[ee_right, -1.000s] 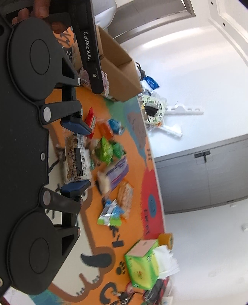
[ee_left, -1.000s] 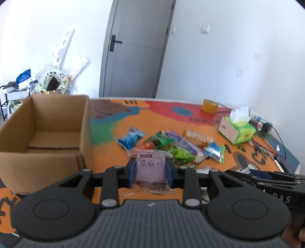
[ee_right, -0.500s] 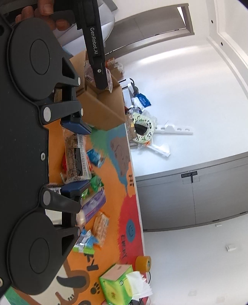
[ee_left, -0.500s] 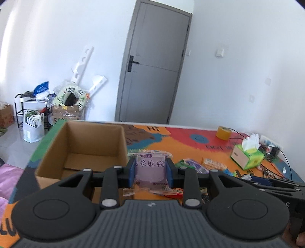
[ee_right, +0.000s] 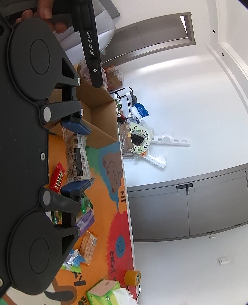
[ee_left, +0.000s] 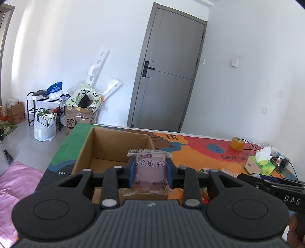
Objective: Organize snacks
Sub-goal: 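Carry both snacks over the cardboard box and open both tools to drop them, then grasp the white cake box with the right tool while the left tool grasps the red wrapper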
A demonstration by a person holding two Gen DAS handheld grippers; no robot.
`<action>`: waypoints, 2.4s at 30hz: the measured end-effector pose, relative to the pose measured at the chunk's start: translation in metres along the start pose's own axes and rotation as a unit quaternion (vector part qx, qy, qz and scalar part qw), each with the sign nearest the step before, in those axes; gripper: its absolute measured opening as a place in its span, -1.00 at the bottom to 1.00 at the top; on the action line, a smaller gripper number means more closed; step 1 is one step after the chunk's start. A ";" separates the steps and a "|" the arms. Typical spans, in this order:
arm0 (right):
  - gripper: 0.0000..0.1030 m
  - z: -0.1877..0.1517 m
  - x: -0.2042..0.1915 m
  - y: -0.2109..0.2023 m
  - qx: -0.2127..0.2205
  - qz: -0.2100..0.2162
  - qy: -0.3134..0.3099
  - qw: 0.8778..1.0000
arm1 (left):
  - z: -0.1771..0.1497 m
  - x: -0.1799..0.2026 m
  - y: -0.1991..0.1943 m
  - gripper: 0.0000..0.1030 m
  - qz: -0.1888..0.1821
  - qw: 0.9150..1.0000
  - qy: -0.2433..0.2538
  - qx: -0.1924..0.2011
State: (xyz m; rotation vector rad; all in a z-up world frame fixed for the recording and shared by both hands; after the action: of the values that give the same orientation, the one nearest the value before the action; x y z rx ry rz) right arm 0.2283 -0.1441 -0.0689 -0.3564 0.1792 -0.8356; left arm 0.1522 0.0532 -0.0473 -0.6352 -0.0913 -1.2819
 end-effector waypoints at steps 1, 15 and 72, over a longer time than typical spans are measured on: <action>0.02 0.001 -0.001 0.002 -0.001 0.001 0.000 1.000 | 0.001 -0.002 0.001 -0.39 0.001 1.000 -0.001 0.000; 0.02 0.022 -0.026 0.037 -0.002 0.025 -0.008 1.000 | 0.018 -0.033 0.026 -0.39 0.017 1.000 -0.016 -0.011; 0.38 -0.006 0.025 0.008 -0.047 -0.006 0.065 0.997 | 0.003 0.001 0.017 0.76 -0.008 0.999 -0.022 -0.037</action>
State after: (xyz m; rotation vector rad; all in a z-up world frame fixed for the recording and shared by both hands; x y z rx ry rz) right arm 0.2490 -0.1595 -0.0782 -0.3921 0.3395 -0.8637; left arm 0.1688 0.0559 -0.0512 -0.7276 -0.0868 -1.2913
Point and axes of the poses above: each gripper's, at about its wrist camera, not at the fingertips, and y roughly the way its jaws point, x to its right, z to its top, the point moved 7 cm from there along y, roughly the way its jaws point, and after that the axes turned 14 degrees about -y, right-handed, at the moved point
